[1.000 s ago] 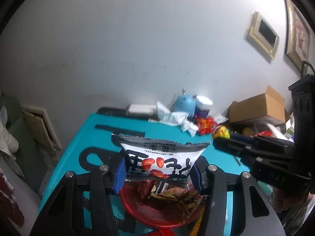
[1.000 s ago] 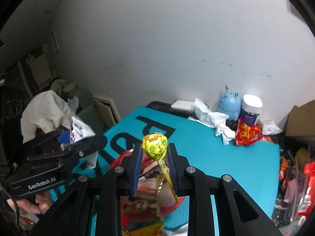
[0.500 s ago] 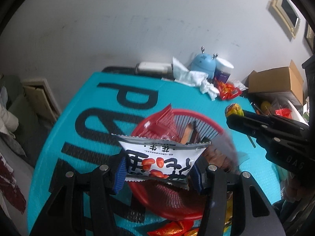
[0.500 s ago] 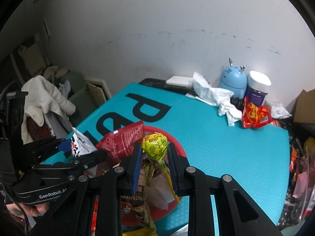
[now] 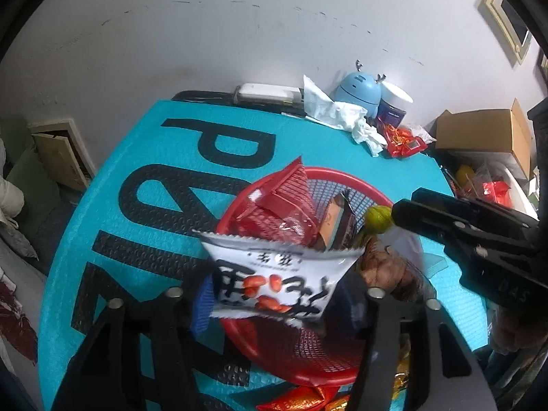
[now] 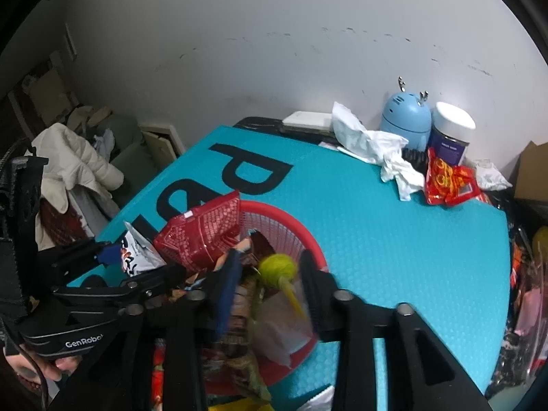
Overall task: Organize snacks
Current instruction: 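Open both tools to drop the peanut packet and lollipop into the basket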
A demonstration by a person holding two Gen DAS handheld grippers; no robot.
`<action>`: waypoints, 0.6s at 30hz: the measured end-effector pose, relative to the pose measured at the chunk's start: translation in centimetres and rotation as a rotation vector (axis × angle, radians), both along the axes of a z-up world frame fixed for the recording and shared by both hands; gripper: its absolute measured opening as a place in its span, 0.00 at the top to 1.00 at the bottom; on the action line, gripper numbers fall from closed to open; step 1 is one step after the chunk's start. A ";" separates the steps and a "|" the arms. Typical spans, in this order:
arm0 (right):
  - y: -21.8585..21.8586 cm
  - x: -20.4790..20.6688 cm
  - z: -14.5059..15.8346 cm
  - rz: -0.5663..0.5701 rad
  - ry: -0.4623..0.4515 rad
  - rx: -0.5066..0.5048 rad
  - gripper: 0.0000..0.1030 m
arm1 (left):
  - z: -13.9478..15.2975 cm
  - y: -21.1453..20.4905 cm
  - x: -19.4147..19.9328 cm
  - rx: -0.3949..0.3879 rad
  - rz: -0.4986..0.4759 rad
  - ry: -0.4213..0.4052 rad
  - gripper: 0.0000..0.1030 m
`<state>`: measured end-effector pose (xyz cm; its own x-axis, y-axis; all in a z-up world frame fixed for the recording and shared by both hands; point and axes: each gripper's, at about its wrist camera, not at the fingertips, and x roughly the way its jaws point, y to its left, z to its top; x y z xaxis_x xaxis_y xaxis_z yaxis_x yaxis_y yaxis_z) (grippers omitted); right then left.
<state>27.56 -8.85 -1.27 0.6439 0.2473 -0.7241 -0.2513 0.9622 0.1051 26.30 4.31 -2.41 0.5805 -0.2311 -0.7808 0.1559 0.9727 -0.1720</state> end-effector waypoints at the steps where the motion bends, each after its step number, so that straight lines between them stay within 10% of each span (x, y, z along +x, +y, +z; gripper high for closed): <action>1: 0.0 0.0 0.0 0.000 0.001 -0.003 0.58 | 0.1 -0.2 -0.1 0.011 0.002 -0.004 0.27; 18: -0.4 -1.2 1.7 -0.007 -0.029 0.022 0.58 | 2.9 0.0 -1.3 0.017 0.030 -0.057 0.18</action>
